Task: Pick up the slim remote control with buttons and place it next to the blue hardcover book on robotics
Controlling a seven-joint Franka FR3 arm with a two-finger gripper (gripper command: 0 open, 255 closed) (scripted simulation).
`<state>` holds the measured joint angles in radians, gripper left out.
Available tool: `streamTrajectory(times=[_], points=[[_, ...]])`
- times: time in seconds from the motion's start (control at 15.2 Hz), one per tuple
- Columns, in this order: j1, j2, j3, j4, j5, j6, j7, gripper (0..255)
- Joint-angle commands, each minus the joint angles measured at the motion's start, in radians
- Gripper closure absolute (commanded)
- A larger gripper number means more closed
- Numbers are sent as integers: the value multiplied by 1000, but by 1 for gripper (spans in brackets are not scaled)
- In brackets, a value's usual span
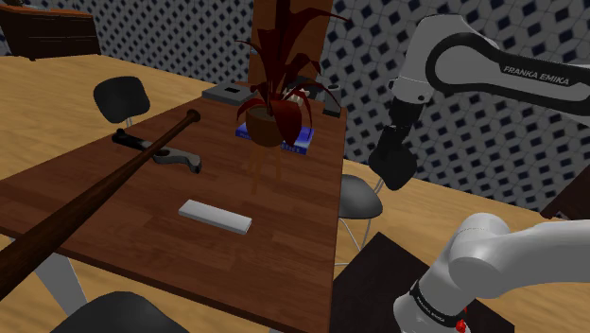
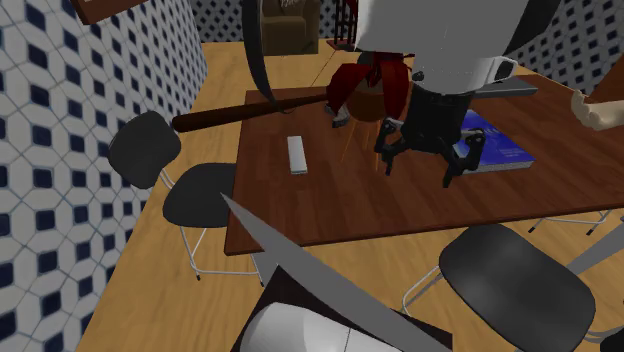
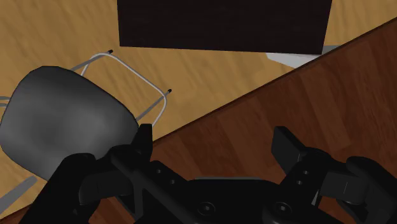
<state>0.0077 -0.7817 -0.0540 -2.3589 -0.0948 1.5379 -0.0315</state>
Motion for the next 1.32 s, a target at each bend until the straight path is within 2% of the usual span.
streamTrajectory(times=[0.0, 0.59, 1.25], points=[[0, 0, 0, 0, 0, 0, 0, 0], [74, 226, 87, 14, 76, 215, 64, 0], [139, 528, 182, 136, 113, 406, 126, 0]])
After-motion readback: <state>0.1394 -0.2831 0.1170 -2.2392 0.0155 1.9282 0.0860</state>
